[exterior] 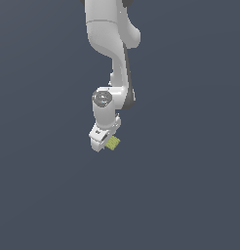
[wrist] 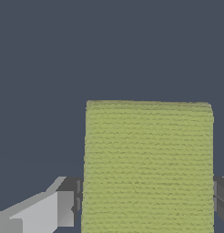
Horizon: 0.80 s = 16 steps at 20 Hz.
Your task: Pick up the object and move it to a goal position.
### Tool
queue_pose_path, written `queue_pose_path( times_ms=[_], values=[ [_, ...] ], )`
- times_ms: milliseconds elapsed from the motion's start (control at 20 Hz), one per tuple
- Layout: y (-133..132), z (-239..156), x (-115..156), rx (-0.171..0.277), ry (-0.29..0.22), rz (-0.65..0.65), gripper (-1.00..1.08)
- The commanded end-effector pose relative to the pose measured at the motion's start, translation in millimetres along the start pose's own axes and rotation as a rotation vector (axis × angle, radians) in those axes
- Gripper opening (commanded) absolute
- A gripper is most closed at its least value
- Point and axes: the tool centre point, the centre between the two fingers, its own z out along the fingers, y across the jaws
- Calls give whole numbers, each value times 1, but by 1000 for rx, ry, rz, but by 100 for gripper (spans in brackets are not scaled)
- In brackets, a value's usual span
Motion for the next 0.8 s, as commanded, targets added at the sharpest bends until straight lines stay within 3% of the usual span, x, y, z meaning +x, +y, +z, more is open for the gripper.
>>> queue_pose_path(
  times_ms=[0, 750],
  values=[
    [19, -6, -3, -1, 1, 0, -100],
    [127, -37, -23, 1, 1, 0, -100]
  ],
)
